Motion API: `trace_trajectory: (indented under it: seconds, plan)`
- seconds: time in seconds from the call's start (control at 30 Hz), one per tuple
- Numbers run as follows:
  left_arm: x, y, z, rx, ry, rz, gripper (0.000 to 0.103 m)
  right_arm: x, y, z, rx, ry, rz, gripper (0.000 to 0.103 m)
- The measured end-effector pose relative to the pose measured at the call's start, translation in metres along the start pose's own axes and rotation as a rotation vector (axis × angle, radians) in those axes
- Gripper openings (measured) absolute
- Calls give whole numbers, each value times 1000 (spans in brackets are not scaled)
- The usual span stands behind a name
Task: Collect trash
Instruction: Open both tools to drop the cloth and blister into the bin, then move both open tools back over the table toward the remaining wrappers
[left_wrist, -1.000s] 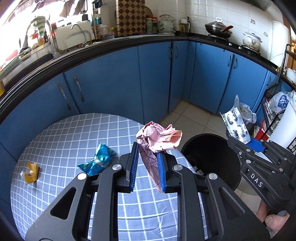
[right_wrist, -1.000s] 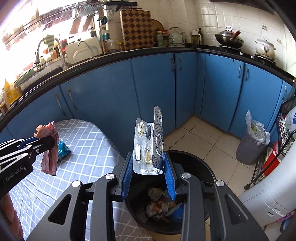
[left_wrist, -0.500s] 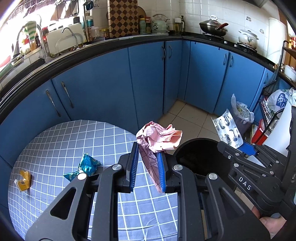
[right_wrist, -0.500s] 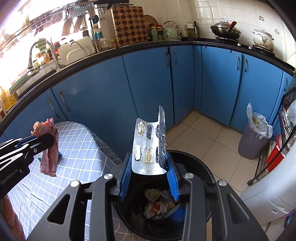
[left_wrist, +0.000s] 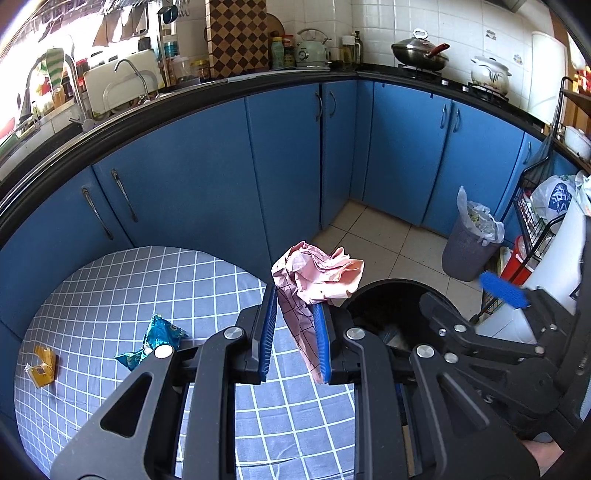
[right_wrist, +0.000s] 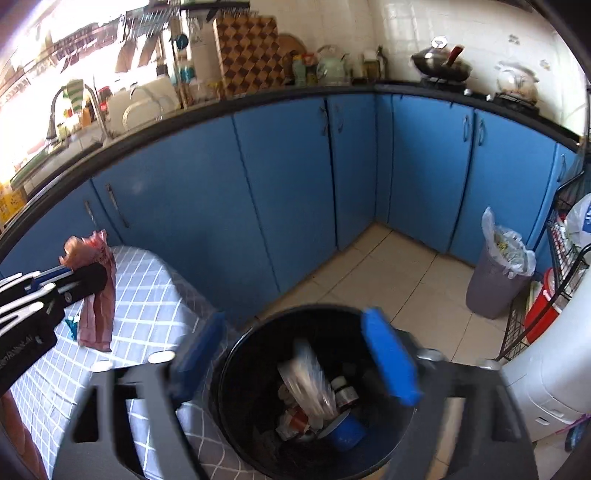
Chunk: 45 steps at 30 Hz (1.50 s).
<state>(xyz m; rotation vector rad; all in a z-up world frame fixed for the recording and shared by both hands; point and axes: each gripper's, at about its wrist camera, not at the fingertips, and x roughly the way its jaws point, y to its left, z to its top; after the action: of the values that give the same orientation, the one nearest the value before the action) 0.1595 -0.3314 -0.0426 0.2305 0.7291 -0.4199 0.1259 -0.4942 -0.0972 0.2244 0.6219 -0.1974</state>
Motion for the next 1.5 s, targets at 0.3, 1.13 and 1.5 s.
trace_trajectory:
  seconds: [0.3,1.13,1.5]
  plan:
    - [1,-16,4,20,-1,-10,21,-2,-13,-2,16,12,-41,83]
    - [21,-59,31,15,77,-107,63,-17,-54,-12,91,17,-104,83]
    - [-9,-25,25,-44,-5,-71,96,-30,-31,-6,62,9,-99,83]
